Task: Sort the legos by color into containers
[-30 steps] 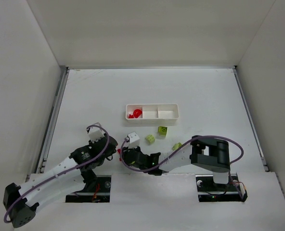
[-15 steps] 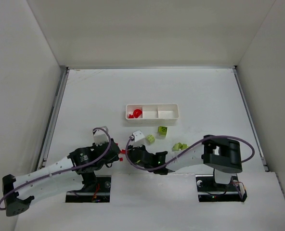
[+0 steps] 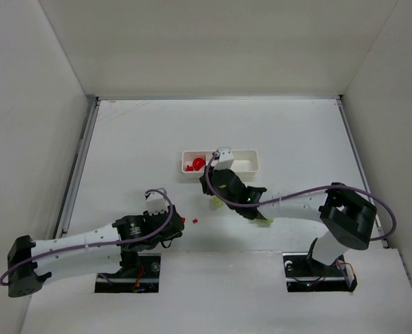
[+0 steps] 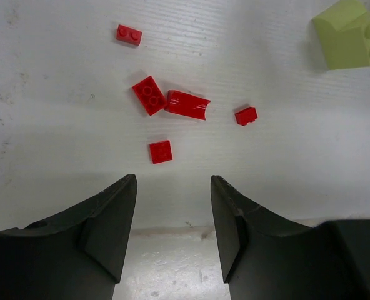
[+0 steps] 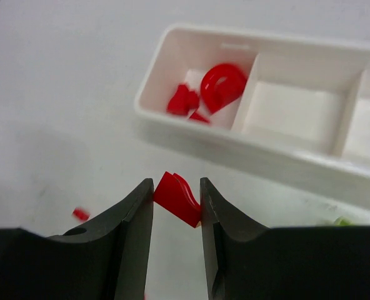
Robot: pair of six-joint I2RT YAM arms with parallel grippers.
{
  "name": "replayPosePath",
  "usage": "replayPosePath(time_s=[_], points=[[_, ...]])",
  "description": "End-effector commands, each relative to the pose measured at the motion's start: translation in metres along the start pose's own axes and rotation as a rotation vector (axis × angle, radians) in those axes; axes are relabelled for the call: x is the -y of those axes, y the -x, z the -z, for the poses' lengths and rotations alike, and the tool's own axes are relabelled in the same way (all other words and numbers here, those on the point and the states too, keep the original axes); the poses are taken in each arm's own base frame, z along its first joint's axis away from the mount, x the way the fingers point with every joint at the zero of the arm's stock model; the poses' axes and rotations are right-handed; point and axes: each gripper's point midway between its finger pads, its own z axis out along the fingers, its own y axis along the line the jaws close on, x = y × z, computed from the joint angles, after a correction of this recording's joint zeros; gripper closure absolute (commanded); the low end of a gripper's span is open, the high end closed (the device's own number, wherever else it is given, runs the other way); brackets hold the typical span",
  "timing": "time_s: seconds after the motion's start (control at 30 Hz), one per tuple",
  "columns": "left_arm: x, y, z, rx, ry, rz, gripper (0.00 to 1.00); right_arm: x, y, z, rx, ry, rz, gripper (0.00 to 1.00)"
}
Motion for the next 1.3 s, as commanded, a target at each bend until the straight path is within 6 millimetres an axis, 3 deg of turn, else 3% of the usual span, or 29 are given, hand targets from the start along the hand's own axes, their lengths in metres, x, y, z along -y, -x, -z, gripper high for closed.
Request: replayPosePath(time_s=[0.0,0.27,0.4,0.47,0.67,1.07,1.27], points=[[0.005,-0.001,-0.008,0.020,-0.003,0.035,0.52,-0.008,0.047,-0.024,0.082,0.051,-0.015,0.70],[0.004,-0.009,-0.021,0.023,0.021,0.033,0.52,-0.012,0.053,-0.074,0.055,0.066,-0.003,0.68],[0.006,-0.016,-0.026,0.006,0.029,0.015,0.52,-0.011,0.053,-0.083,0.052,0.046,-0.003,0.49],[0.003,-0.019,-0.028,0.007,0.052,-0.004,0.52,-0.013,0.059,-0.077,0.068,0.054,-0.006,0.42],[0.000,-0.020,-0.032,0.026,0.089,-0.031,0.55,-0.008,0.060,-0.047,0.087,0.064,-0.024,0.46],[-0.015,-0.023,-0.045,0.081,0.187,-0.044,0.62,0.014,0.004,0.005,0.036,0.064,-0.117,0.56],[-0.015,-0.029,-0.045,0.067,0.193,-0.078,0.72,0.017,-0.028,0.029,-0.011,0.079,-0.137,0.58]])
